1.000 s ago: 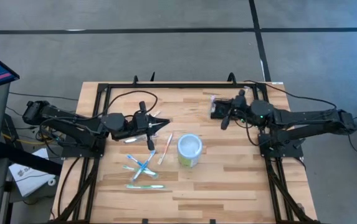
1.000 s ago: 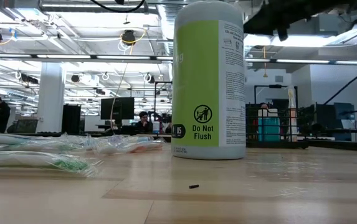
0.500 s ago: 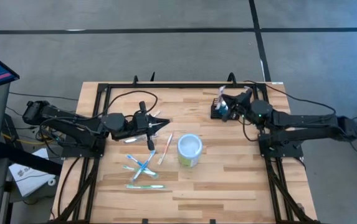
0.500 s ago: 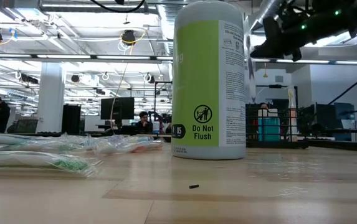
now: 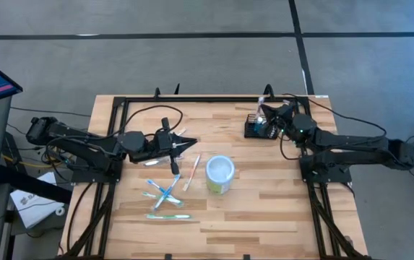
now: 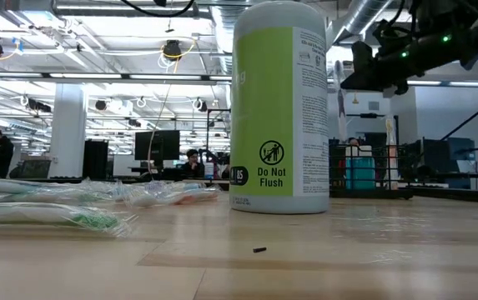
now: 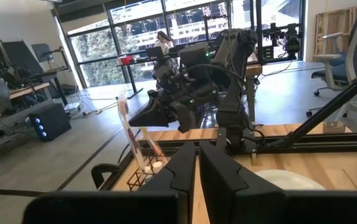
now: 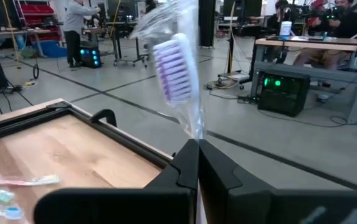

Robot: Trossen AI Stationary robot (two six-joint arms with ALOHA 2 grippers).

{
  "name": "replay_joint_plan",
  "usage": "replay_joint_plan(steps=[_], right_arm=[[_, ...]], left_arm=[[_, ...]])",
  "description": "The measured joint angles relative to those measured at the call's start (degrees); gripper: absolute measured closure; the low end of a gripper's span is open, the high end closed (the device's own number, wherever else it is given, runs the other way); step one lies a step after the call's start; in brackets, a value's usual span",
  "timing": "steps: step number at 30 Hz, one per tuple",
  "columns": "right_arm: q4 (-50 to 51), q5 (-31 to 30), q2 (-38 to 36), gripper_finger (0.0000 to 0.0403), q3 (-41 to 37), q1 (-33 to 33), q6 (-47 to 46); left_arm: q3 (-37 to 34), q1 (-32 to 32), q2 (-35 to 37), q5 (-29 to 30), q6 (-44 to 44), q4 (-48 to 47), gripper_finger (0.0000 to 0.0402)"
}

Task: Pick & Place toothbrushing station
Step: Put the purple toothbrush into the wire organizer

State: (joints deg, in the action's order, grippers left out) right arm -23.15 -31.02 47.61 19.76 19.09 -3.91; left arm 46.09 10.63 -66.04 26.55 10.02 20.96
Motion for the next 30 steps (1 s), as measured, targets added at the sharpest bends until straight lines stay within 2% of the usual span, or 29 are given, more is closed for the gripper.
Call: replay_joint_plan(steps=[10,21,30], right_arm=[[-7.47,3.92,6.80,0.0403,-0.40,1.75,-0.62],[-9.63,3.88,14.86,0.0403,-0.40,3.26,-2.14],[-10.41,3.49,17.93,0.0403,-0.38,3.40,-2.63]], left_arm=[[0.00,0.00,0.00,0.00,0.00,-0.02,0.0385],[-0.10,0.00,-0.02,-0.01,0.00,-2.33,0.0385],[-3.89,-0.11,-0.04,0.09,-1.60,-1.99,0.0385]])
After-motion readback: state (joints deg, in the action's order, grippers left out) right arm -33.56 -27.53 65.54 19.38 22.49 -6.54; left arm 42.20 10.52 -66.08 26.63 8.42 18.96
